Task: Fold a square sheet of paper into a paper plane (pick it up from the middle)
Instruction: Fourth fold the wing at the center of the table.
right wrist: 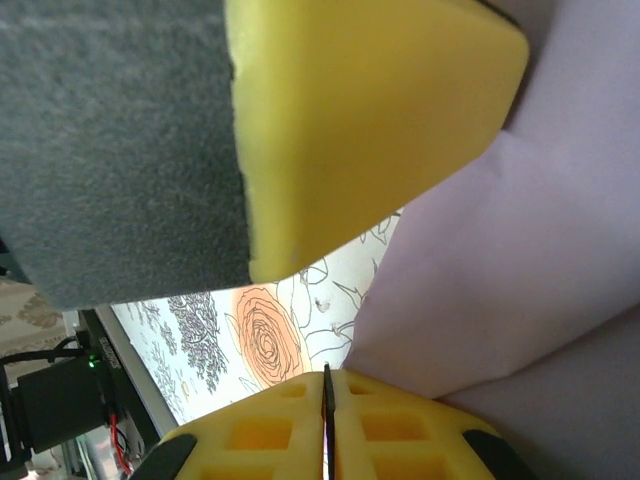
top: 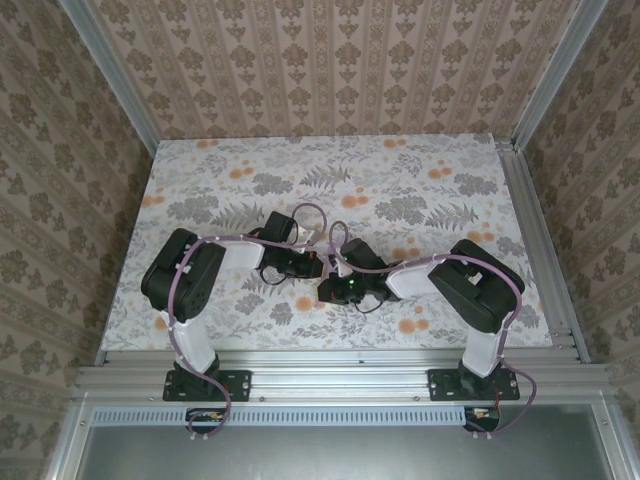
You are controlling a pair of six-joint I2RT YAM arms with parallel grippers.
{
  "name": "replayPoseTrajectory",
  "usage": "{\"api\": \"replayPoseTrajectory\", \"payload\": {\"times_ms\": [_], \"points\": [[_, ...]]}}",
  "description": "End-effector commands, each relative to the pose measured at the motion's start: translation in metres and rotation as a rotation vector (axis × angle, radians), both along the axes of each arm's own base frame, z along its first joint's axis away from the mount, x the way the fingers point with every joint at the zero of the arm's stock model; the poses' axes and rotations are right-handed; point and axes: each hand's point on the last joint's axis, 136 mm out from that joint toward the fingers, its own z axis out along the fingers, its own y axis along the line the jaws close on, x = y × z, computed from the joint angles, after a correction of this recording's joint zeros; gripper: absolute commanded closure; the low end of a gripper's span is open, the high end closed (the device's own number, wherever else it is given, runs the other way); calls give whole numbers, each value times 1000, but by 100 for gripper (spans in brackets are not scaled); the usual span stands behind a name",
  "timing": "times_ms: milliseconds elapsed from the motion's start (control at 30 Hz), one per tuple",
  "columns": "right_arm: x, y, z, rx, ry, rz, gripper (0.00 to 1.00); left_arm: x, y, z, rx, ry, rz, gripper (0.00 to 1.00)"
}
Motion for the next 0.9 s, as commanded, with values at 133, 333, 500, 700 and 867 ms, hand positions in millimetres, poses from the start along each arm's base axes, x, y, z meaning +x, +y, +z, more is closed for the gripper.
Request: {"api": "replayPoseTrajectory", "payload": {"times_ms": [133, 333, 500, 700, 867], "points": [[-32, -18, -25, -144, 114, 64, 87, -23, 30, -55, 183, 95, 9, 100], [-11, -9, 24, -16, -29, 6, 87, -23, 30, -54, 183, 97, 5, 100], [2, -26, 37, -14, -60, -58, 85, -22, 30, -54, 182, 94, 5, 100], [10, -20, 30, -9, -34, -75, 85, -22, 29, -56, 176, 99, 7, 100], [12, -14, 23, -3, -17, -69, 86, -22, 30, -56, 179, 99, 10, 100]]}}
